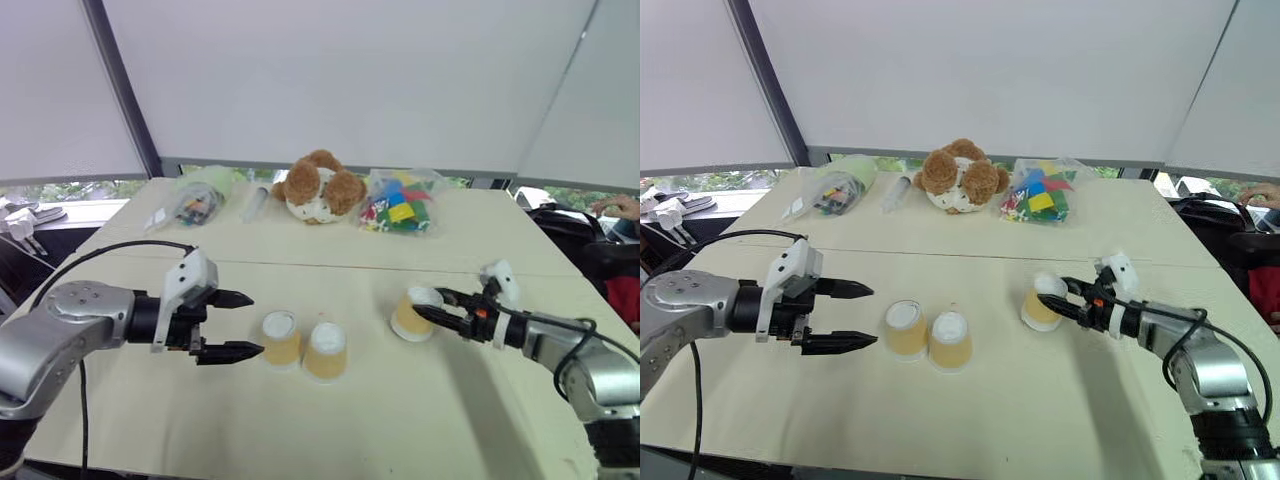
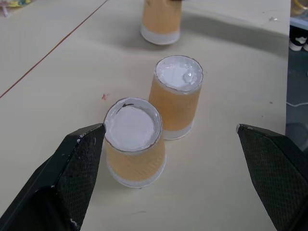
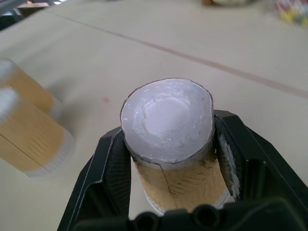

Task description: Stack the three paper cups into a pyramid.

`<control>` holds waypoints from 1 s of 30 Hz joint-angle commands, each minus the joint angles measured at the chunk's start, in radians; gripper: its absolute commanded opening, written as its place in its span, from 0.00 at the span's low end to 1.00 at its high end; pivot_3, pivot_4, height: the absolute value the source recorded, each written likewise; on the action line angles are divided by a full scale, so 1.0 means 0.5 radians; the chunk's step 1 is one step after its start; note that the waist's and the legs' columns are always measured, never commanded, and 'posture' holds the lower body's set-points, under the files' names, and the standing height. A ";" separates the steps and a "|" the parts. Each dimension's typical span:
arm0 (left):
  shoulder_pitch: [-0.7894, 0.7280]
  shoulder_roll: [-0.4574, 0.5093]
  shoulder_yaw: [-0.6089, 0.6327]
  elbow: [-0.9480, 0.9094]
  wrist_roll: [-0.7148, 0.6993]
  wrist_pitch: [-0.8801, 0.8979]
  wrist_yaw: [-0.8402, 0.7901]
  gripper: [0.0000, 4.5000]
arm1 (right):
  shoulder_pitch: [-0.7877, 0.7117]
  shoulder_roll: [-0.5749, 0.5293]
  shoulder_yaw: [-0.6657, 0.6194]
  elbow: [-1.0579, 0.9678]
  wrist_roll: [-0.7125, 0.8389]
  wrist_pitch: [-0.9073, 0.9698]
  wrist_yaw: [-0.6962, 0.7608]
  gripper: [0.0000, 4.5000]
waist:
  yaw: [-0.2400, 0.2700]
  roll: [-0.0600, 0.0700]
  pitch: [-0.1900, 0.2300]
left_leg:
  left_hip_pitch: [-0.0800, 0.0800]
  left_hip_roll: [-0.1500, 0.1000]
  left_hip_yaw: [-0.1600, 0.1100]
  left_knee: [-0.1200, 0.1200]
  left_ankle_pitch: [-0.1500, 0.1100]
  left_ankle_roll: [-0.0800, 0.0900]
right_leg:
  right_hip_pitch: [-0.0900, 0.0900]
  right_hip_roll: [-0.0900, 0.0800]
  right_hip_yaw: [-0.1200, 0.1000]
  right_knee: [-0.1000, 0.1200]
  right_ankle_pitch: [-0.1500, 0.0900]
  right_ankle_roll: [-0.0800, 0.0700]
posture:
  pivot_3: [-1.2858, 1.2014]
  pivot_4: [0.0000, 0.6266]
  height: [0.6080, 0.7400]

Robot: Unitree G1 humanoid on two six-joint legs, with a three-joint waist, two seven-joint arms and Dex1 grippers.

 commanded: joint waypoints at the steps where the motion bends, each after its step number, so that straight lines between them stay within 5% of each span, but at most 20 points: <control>1: 0.018 0.075 0.070 0.020 -0.007 -0.028 -0.060 1.00 | -0.385 -0.058 0.034 -0.216 0.189 0.166 0.136 0.47 | -0.004 0.003 0.001 | 0.000 0.000 0.000 -0.001 0.000 0.000 | -0.001 0.000 0.000 0.001 0.000 0.000 | 0.52 0.24 1.00; 8: 0.113 0.148 0.111 0.035 0.018 -0.066 -0.093 1.00 | -0.825 0.119 0.173 -0.272 0.525 0.562 0.260 0.47 | 0.033 -0.002 -0.001 | -0.001 0.003 -0.002 -0.005 0.000 0.000 | -0.002 0.000 -0.005 0.000 -0.002 -0.003 | 0.52 0.24 1.00; 12: 0.256 0.126 0.212 -0.037 0.009 -0.052 -0.011 1.00 | -0.915 0.220 0.515 -0.191 0.265 0.446 0.328 0.47 | 0.010 -0.003 0.000 | -0.005 0.000 0.005 0.001 0.000 0.000 | -0.004 -0.006 -0.004 -0.002 -0.002 -0.003 | 0.52 0.24 1.00; 30: 0.442 0.077 0.282 -0.207 -0.075 -0.029 0.154 1.00 | -0.931 0.381 0.746 -0.102 0.025 0.359 0.414 0.47 | 0.013 -0.003 0.000 | -0.005 0.001 0.004 -0.001 0.000 0.000 | -0.007 -0.004 -0.005 0.000 -0.002 -0.003 | 0.52 0.24 1.00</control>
